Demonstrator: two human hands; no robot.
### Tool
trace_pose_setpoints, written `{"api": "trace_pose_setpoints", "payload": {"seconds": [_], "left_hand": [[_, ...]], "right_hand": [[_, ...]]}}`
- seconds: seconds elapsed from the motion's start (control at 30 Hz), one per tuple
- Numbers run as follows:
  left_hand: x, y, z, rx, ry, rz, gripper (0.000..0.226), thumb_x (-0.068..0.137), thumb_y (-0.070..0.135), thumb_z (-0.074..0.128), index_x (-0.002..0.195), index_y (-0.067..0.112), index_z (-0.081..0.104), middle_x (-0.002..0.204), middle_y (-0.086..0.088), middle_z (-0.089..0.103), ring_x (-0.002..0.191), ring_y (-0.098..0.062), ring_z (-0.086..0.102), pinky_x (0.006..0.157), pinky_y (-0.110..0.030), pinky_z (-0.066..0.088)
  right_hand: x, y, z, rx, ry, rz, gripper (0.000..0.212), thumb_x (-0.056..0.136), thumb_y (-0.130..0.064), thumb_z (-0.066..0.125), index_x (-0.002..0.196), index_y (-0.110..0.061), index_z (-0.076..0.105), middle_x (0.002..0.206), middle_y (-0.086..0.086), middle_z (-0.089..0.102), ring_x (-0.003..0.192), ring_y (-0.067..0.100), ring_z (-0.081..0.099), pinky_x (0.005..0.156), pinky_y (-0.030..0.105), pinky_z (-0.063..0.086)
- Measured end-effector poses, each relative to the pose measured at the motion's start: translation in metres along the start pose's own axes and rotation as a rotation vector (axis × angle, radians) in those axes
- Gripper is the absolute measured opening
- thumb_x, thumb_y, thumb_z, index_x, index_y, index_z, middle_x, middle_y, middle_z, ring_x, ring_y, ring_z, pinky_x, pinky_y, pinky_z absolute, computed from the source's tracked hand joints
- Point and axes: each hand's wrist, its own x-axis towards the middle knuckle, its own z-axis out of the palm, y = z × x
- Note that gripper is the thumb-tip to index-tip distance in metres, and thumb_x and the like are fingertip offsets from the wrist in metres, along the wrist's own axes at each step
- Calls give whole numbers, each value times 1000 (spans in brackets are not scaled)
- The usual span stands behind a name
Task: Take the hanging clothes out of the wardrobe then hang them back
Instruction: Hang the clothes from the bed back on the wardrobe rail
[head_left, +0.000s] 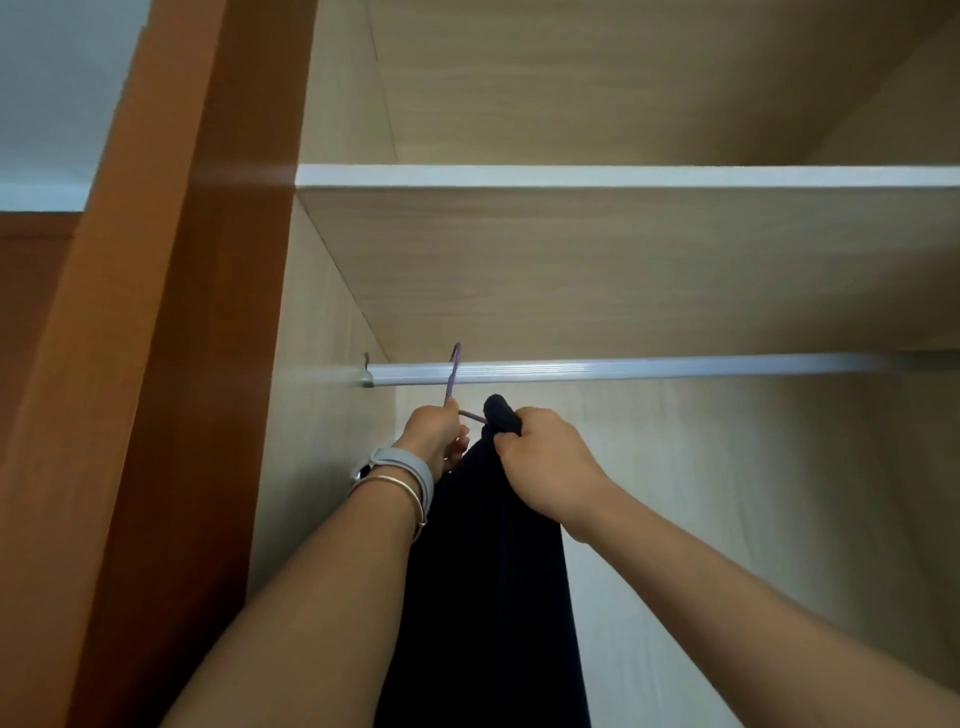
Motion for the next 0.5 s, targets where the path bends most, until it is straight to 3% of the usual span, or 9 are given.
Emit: {"api": "trace_pose_setpoints", "payload": {"seconds": [0.07,0.13,0.2,0.3,0.4,0.5], "left_hand": [[1,-10,-8,56,-4,-33,27,98,24,32,108,11,52,61,0,45,45,-10,38,31,-12,28],[2,-18,-13,32,5,-39,37,97,26,35,119,4,54,63,0,46,46,-9,43,37,-16,31],[-4,-22,-13,-15,-2,-40,28,96,25,37,103,6,57,66,-1,48,50,-11,47,43,-21,33],[-12,-23,-15,-71,17,-31,27,94,12,40,69,7,49,63,-5,45,47,-13,43,41,-19,36],[-20,-30,-19,-80,41,-24,25,92,16,48,70,6,53,67,-9,48,57,-19,44,53,-25,38],[-45,-32,-18,-6,101,32,19,90,18,50,73,13,57,68,-6,52,59,-17,47,53,-23,39]], "right_hand": [[-1,2,10,-9,-23,15,15,90,-10,36,79,-9,45,79,5,48,58,14,42,48,24,31],[-3,4,16,9,-34,20,12,91,-11,36,86,-7,47,85,7,51,60,14,43,48,24,32],[-7,6,20,56,-56,30,14,91,-13,37,93,-6,49,89,8,52,60,12,44,48,22,32],[-15,9,27,144,-145,35,26,91,-20,40,110,-5,49,95,7,54,68,13,51,50,21,36],[-22,18,32,241,-189,39,35,90,-26,42,122,-13,43,110,7,59,91,20,60,65,23,46],[-25,33,35,365,-250,54,38,91,-30,40,127,-20,41,114,6,61,98,21,61,79,30,49]]}}
